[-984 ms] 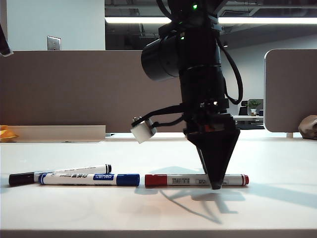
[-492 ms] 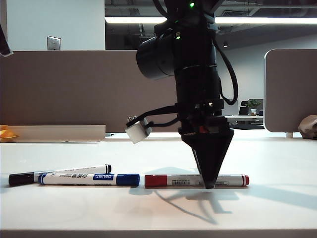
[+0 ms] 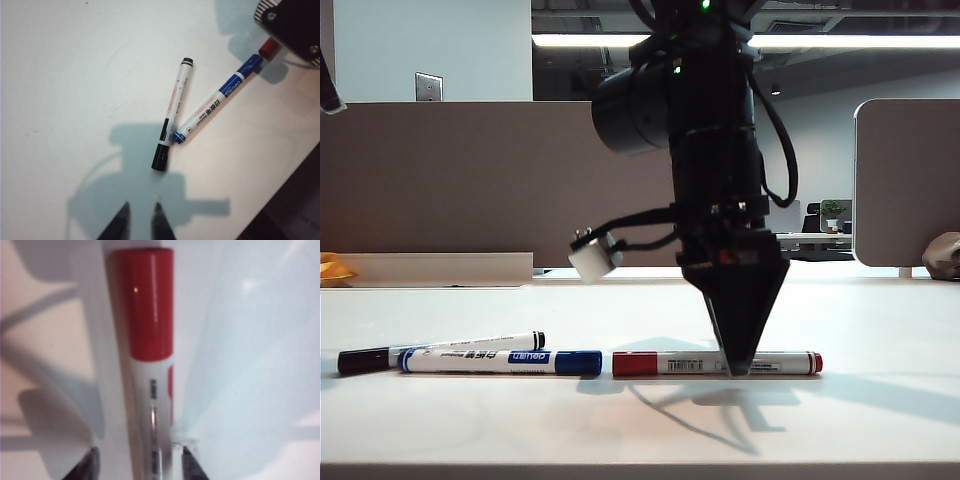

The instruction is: Pick up the markers one by one and line them up horizontally in a straight line on the table.

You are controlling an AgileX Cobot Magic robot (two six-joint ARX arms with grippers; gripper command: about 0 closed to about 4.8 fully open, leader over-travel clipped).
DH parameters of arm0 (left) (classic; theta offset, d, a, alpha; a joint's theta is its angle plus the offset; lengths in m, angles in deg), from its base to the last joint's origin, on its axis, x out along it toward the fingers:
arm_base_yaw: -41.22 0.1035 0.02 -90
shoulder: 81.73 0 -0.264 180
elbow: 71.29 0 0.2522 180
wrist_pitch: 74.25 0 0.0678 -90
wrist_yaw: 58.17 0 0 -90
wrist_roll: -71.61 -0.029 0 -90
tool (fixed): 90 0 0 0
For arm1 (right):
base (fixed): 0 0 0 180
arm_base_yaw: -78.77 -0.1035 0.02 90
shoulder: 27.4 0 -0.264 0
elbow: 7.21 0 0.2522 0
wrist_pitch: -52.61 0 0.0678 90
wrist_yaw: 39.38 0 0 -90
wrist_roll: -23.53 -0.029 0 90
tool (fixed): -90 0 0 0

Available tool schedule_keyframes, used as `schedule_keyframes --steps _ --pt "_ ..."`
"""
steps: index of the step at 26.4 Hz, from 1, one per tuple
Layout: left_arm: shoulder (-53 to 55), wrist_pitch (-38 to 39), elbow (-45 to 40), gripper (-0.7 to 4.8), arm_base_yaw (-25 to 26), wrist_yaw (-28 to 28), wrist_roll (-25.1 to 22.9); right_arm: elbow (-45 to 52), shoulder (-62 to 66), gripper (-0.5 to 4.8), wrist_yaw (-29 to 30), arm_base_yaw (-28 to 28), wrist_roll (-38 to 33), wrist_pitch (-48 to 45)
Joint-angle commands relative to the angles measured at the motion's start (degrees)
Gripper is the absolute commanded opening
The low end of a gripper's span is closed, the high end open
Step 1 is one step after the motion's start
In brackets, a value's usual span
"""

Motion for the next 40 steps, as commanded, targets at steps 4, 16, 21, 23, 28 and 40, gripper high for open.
schedule_keyframes --steps 4,16,21,23,28,40 --pt "-0.24 -0.11 0.22 0.57 -0.04 0.48 0.04 -1.16 -2.97 2.13 -1.44 -0.57 -0.04 -1.40" --pt "2.05 -1.66 0.17 0.57 -0.02 0.22 0.04 -21.09 -3.21 0.70 5.51 -2.80 -3.37 -8.83" --pt "2.78 -1.70 0.17 0.57 -0.02 -0.22 0.02 -23.10 -3.21 0.72 6.10 -2.64 -4.85 -10.60" --pt "3.19 -1.79 0.17 0.57 -0.02 -0.22 0.04 -23.08 -3.04 0.72 6.08 -2.47 -4.81 -9.05" --pt "3.76 -2.14 0.11 0.57 0.02 -7.50 2.56 -23.08 -1.14 0.96 8.46 -0.79 -4.57 -8.76" --pt "2.45 -4.55 0.20 0.57 3.23 -9.49 8.11 -23.19 6.56 1.11 15.43 -0.55 -4.55 -11.93"
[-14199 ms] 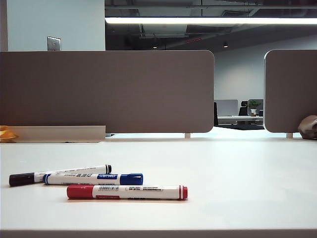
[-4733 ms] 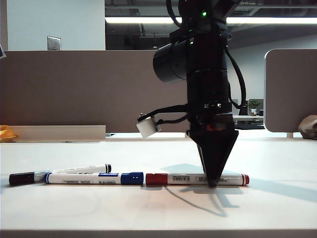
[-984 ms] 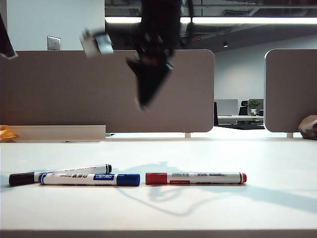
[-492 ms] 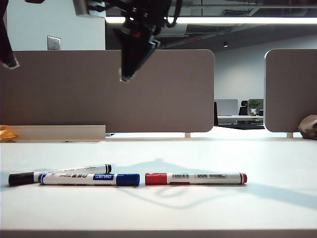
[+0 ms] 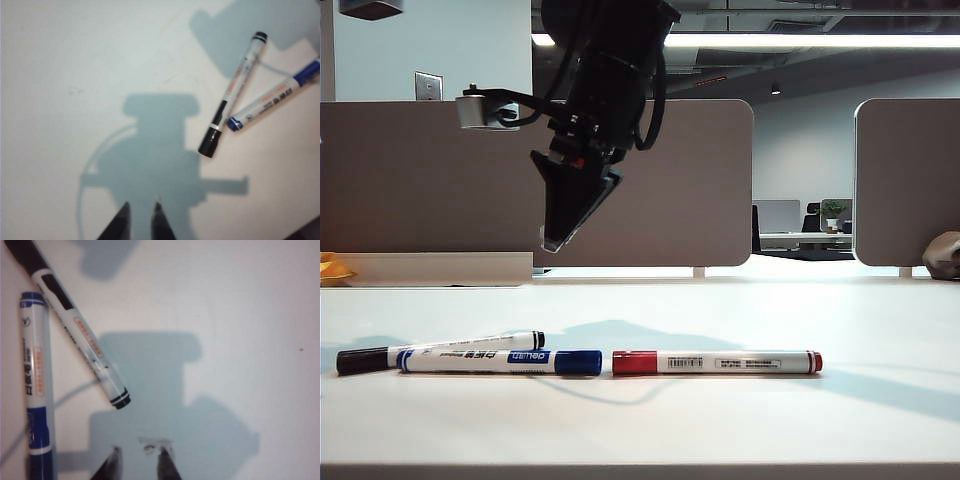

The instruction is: Pick up the markers one by one and line them up horizontally in a straight line on the table.

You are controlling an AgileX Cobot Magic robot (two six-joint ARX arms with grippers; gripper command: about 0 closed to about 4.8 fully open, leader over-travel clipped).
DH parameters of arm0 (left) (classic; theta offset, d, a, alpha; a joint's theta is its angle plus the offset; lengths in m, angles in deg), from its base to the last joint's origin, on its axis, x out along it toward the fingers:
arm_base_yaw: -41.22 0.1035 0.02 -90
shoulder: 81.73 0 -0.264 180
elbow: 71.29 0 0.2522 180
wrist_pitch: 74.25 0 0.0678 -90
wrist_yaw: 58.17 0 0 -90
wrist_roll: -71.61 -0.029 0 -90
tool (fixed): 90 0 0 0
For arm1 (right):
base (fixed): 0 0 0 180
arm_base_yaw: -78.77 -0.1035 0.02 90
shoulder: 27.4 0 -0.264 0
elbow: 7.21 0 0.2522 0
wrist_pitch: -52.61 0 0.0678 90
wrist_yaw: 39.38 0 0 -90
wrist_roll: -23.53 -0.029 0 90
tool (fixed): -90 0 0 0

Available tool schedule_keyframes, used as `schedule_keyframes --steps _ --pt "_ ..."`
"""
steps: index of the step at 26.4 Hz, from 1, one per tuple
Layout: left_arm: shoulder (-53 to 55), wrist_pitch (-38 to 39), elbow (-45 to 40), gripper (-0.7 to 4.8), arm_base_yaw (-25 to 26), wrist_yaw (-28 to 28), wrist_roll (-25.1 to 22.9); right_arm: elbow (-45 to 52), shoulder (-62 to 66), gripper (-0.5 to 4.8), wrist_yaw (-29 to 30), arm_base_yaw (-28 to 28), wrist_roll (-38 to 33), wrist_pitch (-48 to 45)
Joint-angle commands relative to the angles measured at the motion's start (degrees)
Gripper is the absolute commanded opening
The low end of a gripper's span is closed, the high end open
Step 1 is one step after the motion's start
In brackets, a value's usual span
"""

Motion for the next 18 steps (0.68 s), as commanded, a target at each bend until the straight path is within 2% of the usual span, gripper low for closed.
schedule_keyframes --steps 1,14,16,18 --pt "-1.25 -2.58 0.22 0.57 1.88 1.90 2.69 -0.37 0.22 1.17 2.62 0.00 -0.02 -1.70" --pt "-4.07 -1.90 0.22 0.57 3.52 3.06 3.02 -0.37 3.54 1.21 8.15 -1.53 0.00 -3.48" --pt "-4.96 -1.57 0.22 0.57 3.54 2.82 2.99 -0.37 4.90 1.72 9.44 -1.95 -0.02 -3.69" --pt "-5.53 -1.55 0.22 0.57 3.52 2.82 2.97 -0.37 5.44 1.85 9.40 -2.03 -0.02 -3.76"
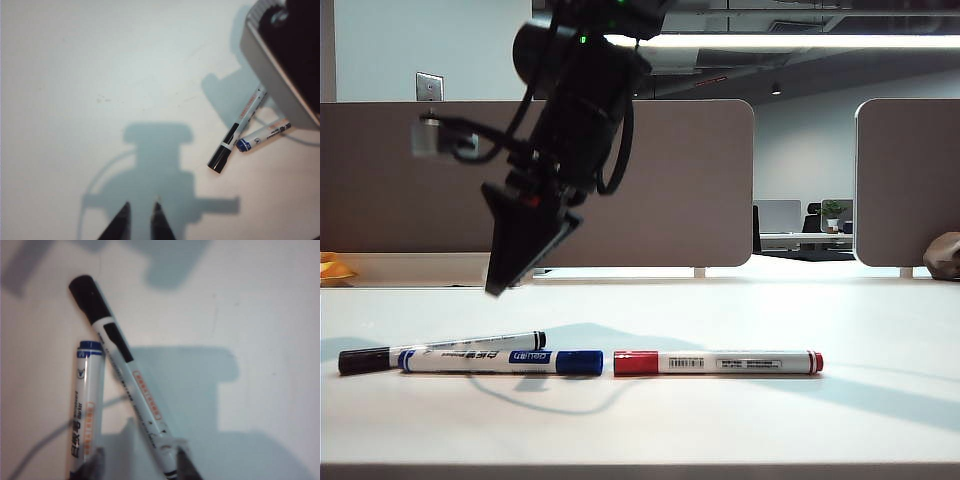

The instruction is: Pick up the markers one by one and line them up horizontally in a straight line on the table.

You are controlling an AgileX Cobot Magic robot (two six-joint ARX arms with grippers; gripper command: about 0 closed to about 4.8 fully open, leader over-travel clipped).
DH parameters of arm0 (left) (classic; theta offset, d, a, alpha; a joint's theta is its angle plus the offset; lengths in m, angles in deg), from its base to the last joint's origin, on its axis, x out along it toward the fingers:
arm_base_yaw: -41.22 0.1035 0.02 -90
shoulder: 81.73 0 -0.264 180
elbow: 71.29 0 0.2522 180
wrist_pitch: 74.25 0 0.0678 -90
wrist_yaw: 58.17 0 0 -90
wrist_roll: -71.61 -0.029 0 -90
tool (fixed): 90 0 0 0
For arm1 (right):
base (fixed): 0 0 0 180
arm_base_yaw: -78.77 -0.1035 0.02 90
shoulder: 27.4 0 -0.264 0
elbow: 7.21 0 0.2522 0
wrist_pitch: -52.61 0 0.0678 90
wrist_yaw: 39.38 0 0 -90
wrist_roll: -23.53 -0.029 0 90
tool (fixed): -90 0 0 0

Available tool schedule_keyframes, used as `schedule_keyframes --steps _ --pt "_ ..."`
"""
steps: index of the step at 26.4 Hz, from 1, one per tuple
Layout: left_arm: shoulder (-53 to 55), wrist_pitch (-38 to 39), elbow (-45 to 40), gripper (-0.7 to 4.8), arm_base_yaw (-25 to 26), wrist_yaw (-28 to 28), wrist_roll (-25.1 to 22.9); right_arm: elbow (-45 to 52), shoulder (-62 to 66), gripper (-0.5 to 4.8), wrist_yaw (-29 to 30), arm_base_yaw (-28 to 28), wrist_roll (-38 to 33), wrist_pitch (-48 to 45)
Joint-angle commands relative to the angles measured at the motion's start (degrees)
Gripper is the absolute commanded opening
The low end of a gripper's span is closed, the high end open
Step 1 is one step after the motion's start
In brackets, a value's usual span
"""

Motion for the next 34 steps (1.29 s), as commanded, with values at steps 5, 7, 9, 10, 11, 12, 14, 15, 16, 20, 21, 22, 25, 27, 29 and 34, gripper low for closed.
schedule_keyframes --steps 5,7,9,10,11,12,14,15,16,20,21,22,25,27,29,34 --pt "-1.77 0.02 0.22 0.57 0.11 0.24 -0.02 -0.37 1.55 1.85 0.61 -0.15 0.17 -1.03" --pt "-1.77 0.00 0.22 0.57 0.11 0.28 -0.02 -0.37 1.84 1.85 0.59 -0.02 0.20 -1.44" --pt "-1.77 0.00 0.22 0.57 0.11 0.28 -0.02 -0.37 2.21 1.85 0.57 0.13 0.22 -1.57" --pt "-1.86 0.02 0.22 0.57 0.11 0.26 -0.02 -0.37 2.32 1.85 0.44 0.22 0.26 -1.62" --pt "-1.95 0.02 0.22 0.57 0.11 0.26 -0.02 -0.37 2.54 1.86 0.46 0.39 0.31 -1.84" --pt "-2.14 0.00 0.22 0.57 0.11 0.26 -0.02 -0.37 2.73 1.85 0.42 0.44 0.31 -2.08" --pt "-2.54 0.04 0.22 0.57 0.11 0.24 -0.02 -0.37 2.97 1.86 0.44 0.68 0.31 -2.54" --pt "-2.62 0.00 0.22 0.57 0.11 0.26 -0.02 -0.37 3.04 1.86 0.44 0.72 0.33 -2.64" --pt "-2.91 0.04 0.22 0.57 0.11 0.24 -0.02 -0.37 3.34 1.86 0.39 0.72 0.33 -2.80" --pt "-3.30 -0.13 0.22 0.57 0.11 0.24 -0.02 -0.37 4.20 1.94 0.55 0.74 0.33 -2.60" --pt "-3.34 -0.11 0.22 0.57 0.11 0.24 -0.04 -0.37 4.42 2.08 0.59 0.72 0.33 -2.56" --pt "-3.41 -0.11 0.22 0.57 0.11 0.24 -0.02 -0.37 4.57 2.17 0.57 0.68 0.33 -2.45" --pt "-3.41 -0.13 0.22 0.57 0.11 0.24 -0.04 -0.37 4.83 2.17 0.59 0.59 0.33 -2.47" --pt "-3.41 -0.11 0.22 0.57 0.11 0.26 -0.04 -0.37 4.94 2.16 0.55 0.59 0.33 -2.73" --pt "-3.43 -0.11 0.22 0.57 0.11 0.24 -0.04 -0.37 5.20 2.09 -0.50 0.70 0.31 -2.69" --pt "-3.69 0.00 0.22 0.57 0.11 0.24 -0.02 -0.35 6.23 1.36 -1.14 0.70 0.28 -2.54"
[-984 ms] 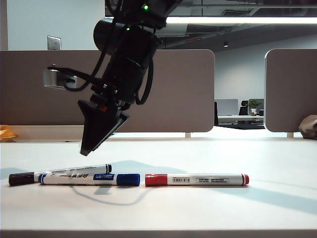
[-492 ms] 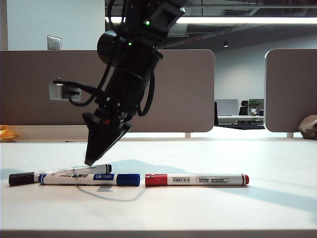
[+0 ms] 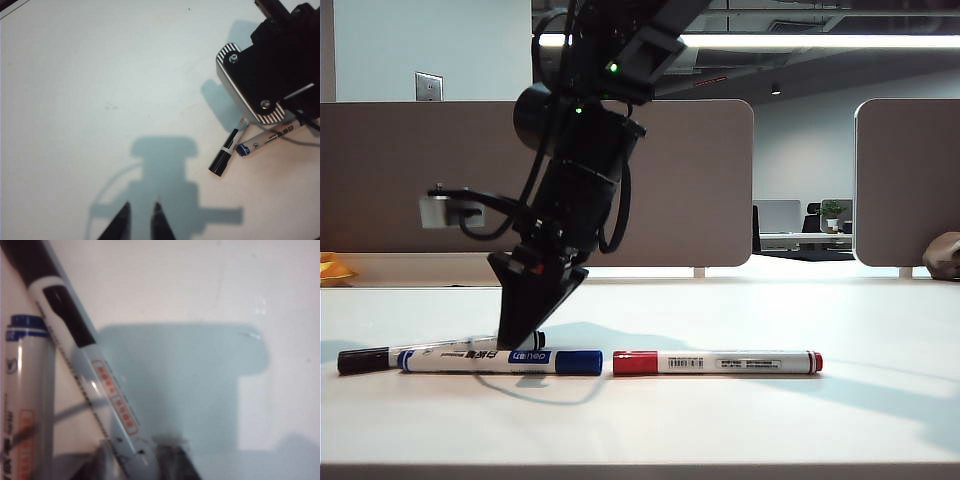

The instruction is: Pick up the markers one by one and line them up horizontally in a straight line on the table.

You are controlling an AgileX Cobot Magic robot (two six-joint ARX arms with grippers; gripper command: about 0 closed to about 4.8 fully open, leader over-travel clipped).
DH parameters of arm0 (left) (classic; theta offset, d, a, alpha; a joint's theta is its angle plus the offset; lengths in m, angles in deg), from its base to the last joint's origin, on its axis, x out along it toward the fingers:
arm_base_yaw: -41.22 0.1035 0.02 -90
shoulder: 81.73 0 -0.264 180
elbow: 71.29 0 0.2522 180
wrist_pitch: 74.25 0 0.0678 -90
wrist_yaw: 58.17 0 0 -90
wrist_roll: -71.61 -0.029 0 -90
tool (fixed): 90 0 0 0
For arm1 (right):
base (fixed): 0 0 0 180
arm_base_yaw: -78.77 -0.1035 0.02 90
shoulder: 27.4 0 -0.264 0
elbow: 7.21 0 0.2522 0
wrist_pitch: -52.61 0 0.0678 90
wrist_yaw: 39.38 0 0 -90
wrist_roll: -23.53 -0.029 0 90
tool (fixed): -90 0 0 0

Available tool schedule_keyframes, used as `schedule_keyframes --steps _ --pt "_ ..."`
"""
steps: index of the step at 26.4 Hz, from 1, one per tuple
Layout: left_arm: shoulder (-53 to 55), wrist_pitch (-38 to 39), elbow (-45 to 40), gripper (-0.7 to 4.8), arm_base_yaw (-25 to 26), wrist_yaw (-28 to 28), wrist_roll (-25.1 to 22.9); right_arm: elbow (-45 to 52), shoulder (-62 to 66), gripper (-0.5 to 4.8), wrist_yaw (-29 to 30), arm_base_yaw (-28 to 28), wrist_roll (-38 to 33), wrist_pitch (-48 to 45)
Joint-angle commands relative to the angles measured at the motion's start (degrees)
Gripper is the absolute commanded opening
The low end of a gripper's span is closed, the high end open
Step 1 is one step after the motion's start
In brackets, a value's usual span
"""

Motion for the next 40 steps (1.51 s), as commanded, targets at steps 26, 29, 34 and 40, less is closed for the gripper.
schedule_keyframes --steps 26,29,34,40 --pt "-0.83 -1.16 0.22 0.57 0.11 0.26 -0.26 -0.26 1.07 2.61 -13.29 4.83 0.26 7.43" --pt "-0.81 -1.01 0.22 0.57 0.11 0.44 -0.28 -0.28 0.07 2.61 -9.49 4.63 1.86 6.38" --pt "-0.81 -0.98 0.22 0.57 0.11 1.16 -0.28 -0.96 -1.22 2.50 -5.60 4.52 2.45 6.51" --pt "-0.81 -1.03 0.22 0.56 0.11 1.81 -0.28 -8.09 -1.22 1.98 -1.95 4.48 2.80 7.45"
